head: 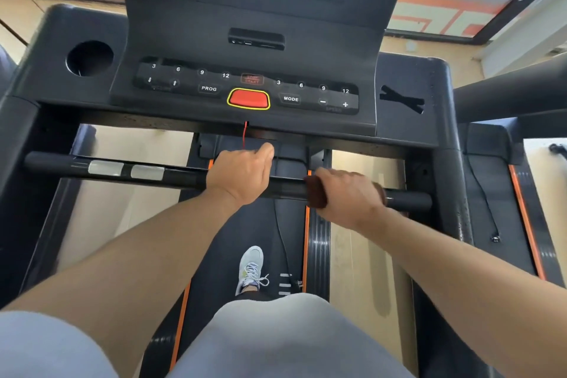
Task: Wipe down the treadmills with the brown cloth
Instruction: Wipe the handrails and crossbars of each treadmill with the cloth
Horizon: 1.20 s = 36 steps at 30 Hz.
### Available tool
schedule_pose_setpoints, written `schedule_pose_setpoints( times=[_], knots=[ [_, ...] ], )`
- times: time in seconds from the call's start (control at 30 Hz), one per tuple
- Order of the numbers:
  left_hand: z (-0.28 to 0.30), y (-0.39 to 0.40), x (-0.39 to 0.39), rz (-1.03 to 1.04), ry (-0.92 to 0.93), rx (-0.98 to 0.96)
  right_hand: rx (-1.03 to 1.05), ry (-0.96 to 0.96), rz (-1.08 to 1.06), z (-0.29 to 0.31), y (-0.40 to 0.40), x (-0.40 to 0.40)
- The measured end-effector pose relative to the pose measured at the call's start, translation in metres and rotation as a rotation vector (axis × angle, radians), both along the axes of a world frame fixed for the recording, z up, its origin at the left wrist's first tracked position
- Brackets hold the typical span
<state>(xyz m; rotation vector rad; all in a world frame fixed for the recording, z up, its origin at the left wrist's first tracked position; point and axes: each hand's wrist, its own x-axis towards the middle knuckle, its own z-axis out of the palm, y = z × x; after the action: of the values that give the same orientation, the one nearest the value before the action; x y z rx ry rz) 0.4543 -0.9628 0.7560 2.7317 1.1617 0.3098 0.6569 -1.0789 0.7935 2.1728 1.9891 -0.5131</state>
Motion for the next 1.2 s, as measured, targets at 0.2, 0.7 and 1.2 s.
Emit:
schedule_pose_setpoints(
  times=[0.2, 0.7, 1.2],
  knots=[
    [0.003, -0.004, 0.001, 0.026, -0.008, -0.004, 0.161, -0.014, 0.096, -0.019, 0.027, -0.058],
    [-0.001, -0.003, 0.001, 0.085, 0.112, -0.056, 0.007, -0.119, -0.078, 0.004, -0.052, 0.084],
    [-0.003, -0.005, -0.002, 0.088, -0.074, 0.035, 0.128, 0.017, 0.049, -0.016, 0.022, -0.048]
  ],
)
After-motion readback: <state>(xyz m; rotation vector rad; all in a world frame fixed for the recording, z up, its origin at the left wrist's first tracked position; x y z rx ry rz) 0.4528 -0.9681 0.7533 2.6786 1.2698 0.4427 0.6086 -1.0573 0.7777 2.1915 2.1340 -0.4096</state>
